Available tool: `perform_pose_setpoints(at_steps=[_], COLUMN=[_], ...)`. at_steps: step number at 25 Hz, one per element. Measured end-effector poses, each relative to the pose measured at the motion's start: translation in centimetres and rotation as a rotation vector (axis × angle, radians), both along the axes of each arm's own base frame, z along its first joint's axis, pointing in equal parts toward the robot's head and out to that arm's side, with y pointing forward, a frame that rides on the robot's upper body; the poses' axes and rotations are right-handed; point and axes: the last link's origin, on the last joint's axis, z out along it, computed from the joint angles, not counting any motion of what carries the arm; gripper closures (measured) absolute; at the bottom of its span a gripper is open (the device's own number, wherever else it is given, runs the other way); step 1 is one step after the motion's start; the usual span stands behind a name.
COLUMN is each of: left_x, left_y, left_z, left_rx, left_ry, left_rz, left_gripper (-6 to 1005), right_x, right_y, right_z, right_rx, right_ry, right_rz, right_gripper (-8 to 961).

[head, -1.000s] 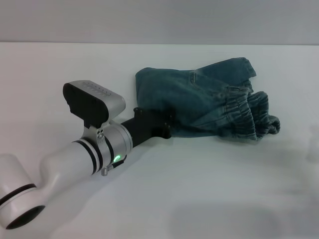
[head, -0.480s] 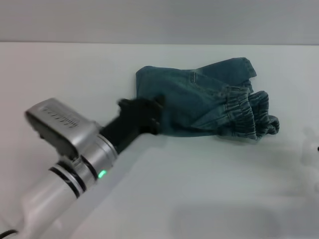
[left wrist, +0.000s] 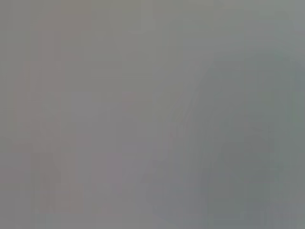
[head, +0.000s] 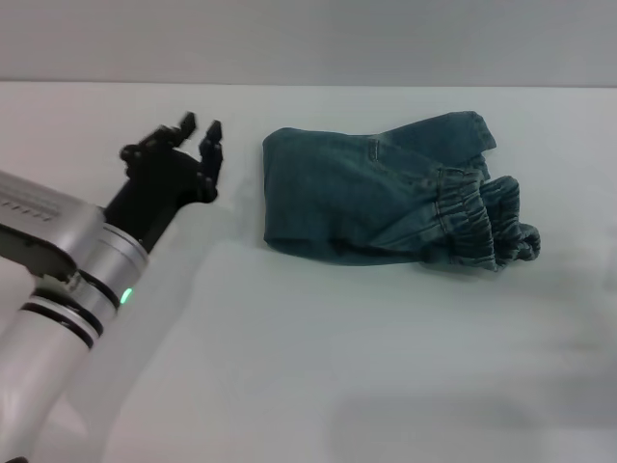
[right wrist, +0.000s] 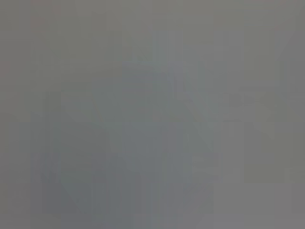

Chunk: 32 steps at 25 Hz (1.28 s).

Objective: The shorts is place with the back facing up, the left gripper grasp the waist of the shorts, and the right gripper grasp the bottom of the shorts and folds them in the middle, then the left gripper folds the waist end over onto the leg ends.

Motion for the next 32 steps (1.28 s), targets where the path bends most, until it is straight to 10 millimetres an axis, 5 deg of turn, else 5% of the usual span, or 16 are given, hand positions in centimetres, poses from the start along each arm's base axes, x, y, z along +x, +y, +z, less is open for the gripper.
perform_pose_setpoints(at_steps=[7, 21, 26, 32], left_x=[-2.0, -3.9, -3.8, -3.7], left_y=[-0.8, -2.3, -2.4, -2.3], left_z=[2.0, 3.9, 3.8, 3.8], left_rx=[0.103, 0.199, 0.198, 0.195], left_ry=[-0.025, -0.030, -0.031, -0.030], left_rz=[0.038, 0.047, 0.045, 0.042], left_gripper=[575, 509, 356, 200], right_x=[2.4, 3.9, 3.9, 3.9], right_y=[-1.4, -4.3, -4.5, -4.6], right_z=[2.3, 2.9, 3.0, 3.0], right_rx=[0.142, 0.209, 0.212, 0.216], right_ry=[0.043, 0.055, 0.053, 0.053], right_rz=[-0.120, -0.174, -0.171, -0.165], right_gripper=[953, 641, 437, 361])
